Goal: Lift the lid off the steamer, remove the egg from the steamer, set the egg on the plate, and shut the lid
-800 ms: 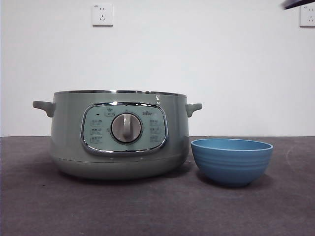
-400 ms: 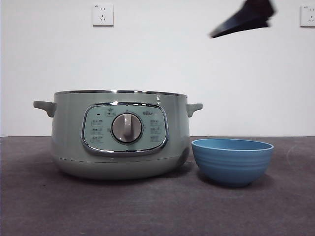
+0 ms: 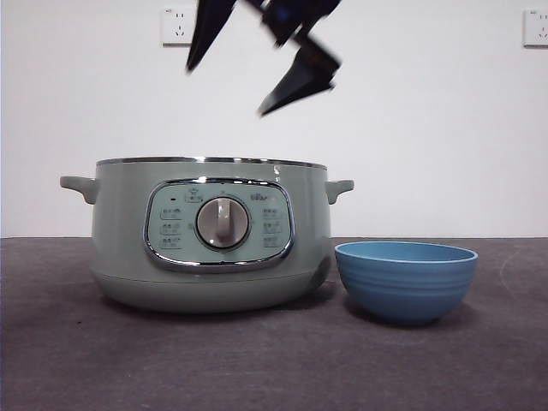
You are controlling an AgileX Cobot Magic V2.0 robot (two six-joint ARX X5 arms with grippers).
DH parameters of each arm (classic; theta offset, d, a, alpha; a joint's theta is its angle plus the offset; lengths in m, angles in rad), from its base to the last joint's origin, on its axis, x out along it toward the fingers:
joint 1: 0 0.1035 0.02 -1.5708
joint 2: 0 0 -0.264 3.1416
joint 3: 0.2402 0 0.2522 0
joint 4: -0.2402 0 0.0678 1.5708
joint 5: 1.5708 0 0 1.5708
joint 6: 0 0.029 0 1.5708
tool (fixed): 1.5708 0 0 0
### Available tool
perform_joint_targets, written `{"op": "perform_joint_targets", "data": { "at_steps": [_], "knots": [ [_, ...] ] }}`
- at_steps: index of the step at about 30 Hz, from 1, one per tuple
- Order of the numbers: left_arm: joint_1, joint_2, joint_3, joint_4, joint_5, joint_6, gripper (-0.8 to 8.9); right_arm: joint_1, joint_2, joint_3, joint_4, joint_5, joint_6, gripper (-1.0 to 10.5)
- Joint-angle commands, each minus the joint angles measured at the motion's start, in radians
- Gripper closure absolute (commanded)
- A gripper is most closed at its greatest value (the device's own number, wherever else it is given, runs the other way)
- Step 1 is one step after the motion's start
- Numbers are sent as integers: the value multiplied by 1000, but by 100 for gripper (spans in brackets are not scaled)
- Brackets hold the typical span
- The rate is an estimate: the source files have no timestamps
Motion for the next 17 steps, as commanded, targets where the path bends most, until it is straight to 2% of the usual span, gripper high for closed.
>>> {"op": "perform_joint_targets", "data": {
  "at_steps": [1, 7, 17],
  "knots": [
    [2, -33, 2, 31, 1, -7, 822, 10, 102, 42, -5, 8, 13, 382],
    [2, -56, 2, -19, 2, -2, 822, 20, 237, 55, 21, 52, 14, 383],
    [2, -56, 2, -20, 2, 5, 822, 32, 303, 55, 58, 53, 15, 389]
  ]
}}
